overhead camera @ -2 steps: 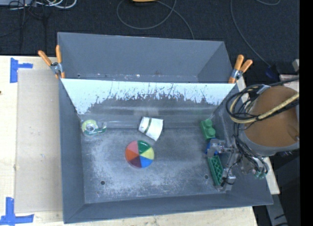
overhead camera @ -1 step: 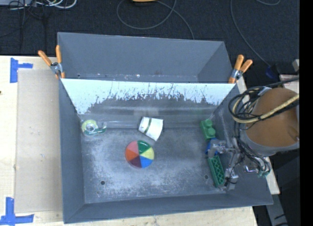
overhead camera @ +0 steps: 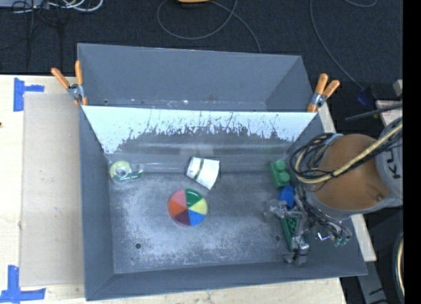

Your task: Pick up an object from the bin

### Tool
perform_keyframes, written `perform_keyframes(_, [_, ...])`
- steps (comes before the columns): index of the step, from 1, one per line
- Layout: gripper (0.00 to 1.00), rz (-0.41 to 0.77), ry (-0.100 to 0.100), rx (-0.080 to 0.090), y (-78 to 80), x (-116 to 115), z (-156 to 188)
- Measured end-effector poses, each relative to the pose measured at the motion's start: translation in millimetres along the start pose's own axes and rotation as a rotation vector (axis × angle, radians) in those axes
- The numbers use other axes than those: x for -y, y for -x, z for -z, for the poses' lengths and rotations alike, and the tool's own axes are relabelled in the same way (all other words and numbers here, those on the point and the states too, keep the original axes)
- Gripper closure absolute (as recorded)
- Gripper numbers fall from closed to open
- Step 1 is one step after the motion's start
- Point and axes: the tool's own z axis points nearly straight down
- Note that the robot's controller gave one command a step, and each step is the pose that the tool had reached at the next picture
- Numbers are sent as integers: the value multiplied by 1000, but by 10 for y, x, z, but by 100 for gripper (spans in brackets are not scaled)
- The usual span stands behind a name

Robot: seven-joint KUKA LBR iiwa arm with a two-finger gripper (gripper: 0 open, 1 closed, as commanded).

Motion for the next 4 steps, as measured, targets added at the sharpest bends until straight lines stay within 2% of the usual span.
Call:
perform_keyframes(1, [0,102,1,1,456,44,17])
perform_keyframes(2, [0,166,10,11,521,215,28])
perform_keyframes(3, [0,227,18,2,522,380,324])
perform_keyframes(4, [100,568,17,13,-68,329,14])
